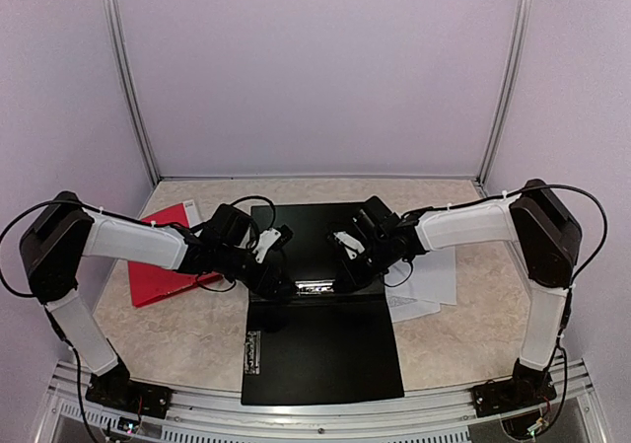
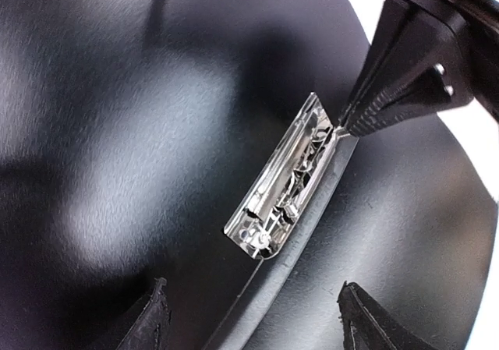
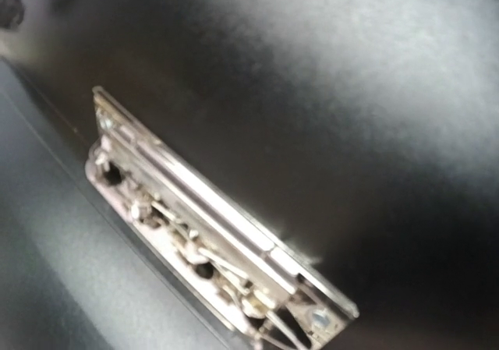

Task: Put the files into the folder
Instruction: Open the spring clip on the folder.

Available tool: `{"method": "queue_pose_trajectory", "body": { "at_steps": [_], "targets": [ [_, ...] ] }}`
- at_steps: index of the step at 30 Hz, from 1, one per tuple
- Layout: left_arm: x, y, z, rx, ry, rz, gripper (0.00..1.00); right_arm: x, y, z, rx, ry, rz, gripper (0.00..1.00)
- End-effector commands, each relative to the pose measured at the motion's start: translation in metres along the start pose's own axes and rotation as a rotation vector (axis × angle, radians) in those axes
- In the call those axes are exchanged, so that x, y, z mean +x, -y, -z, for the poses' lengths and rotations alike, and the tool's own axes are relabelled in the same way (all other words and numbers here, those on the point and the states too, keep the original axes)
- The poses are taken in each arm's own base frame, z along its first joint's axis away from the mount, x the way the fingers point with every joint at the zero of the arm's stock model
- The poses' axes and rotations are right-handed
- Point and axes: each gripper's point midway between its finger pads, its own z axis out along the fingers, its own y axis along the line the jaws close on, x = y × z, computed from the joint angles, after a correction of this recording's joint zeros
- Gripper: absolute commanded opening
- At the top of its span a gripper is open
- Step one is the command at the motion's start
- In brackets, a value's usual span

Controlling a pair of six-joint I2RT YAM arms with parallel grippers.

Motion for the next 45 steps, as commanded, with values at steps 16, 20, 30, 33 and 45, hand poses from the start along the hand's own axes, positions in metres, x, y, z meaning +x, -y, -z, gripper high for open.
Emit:
{"method": "queue_pose_trajectory", "body": {
  "at_steps": [16, 20, 30, 33, 45],
  "targets": [
    [-0.002, 0.019, -0.038, 0.105, 0.054, -0.674, 0.67, 0.007, 0.000, 0.011, -0.082, -0.034, 0.033, 0.00],
    [0.008, 0.017, -0.044, 0.113, 0.044, -0.705, 0.63, 0.004, 0.001, 0.010, -0.095, -0.026, 0.029, 0.00],
    [0.027, 0.013, -0.060, 0.108, -0.001, -0.747, 0.37, 0.006, 0.007, 0.005, -0.095, -0.037, 0.010, 0.00],
    [0.033, 0.013, -0.061, 0.116, -0.021, -0.747, 0.34, 0.007, 0.010, 0.004, -0.092, -0.038, 0.003, 0.00],
    [0.053, 0.016, -0.066, 0.126, -0.076, -0.719, 0.24, 0.011, 0.021, -0.005, -0.066, -0.044, -0.028, 0.00]
  ]
}}
